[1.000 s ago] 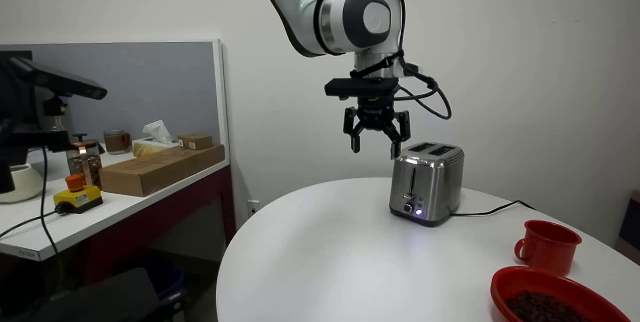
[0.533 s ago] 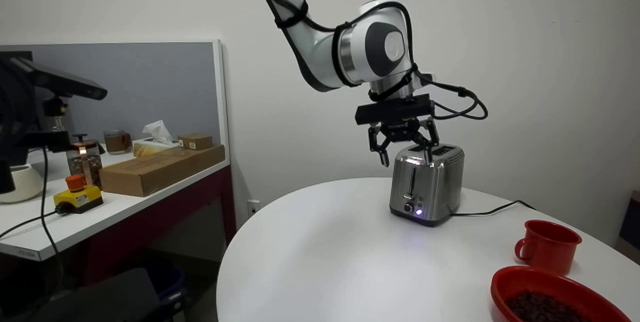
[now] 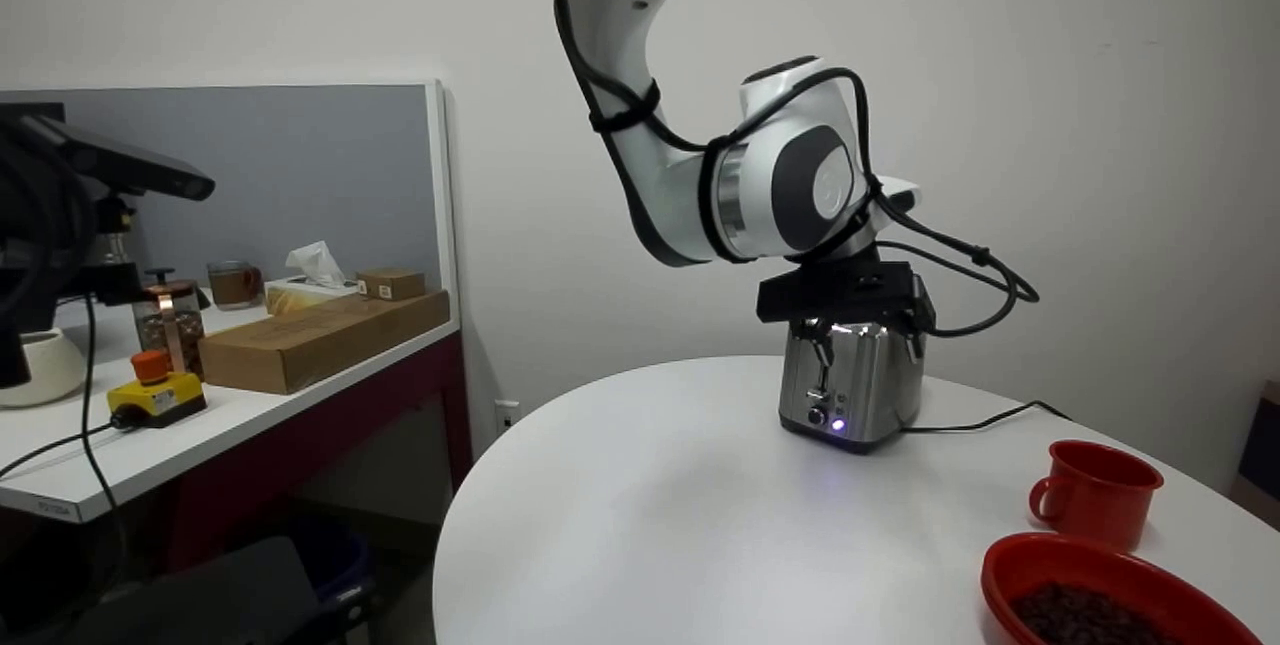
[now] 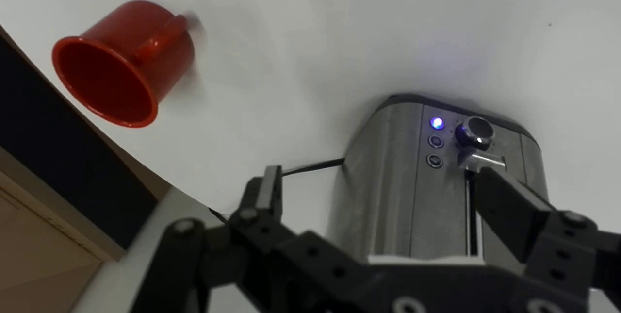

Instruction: Press a button on the toaster

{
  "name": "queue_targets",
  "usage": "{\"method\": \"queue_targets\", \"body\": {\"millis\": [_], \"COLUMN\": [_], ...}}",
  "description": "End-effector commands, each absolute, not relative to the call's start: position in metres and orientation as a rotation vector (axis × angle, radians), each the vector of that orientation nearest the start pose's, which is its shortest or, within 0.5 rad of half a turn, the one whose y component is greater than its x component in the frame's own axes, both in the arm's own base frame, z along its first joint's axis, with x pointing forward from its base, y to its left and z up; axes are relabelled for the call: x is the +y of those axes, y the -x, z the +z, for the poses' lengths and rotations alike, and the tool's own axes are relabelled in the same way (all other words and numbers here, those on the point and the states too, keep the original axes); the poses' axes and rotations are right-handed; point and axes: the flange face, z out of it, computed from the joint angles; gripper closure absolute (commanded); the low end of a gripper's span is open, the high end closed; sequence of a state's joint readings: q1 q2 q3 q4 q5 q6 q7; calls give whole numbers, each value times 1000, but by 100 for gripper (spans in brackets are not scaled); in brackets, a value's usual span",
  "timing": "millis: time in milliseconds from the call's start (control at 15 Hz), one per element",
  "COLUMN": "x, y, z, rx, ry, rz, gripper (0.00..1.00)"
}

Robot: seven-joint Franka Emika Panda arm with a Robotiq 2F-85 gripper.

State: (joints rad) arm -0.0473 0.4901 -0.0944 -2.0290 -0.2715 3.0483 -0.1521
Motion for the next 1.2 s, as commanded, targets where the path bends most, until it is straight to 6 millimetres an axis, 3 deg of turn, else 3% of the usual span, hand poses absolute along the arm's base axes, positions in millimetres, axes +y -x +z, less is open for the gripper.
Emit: {"method": "queue_targets", "body": {"millis": [0, 600, 1133], "x": [-76, -55, -65], "y": [-635, -635, -638], "z": [242, 201, 180], "rx": [-348, -383, -438], "ry": [3180, 3107, 3111], "rz": [-899, -904, -917], "gripper": [0, 0, 0]}}
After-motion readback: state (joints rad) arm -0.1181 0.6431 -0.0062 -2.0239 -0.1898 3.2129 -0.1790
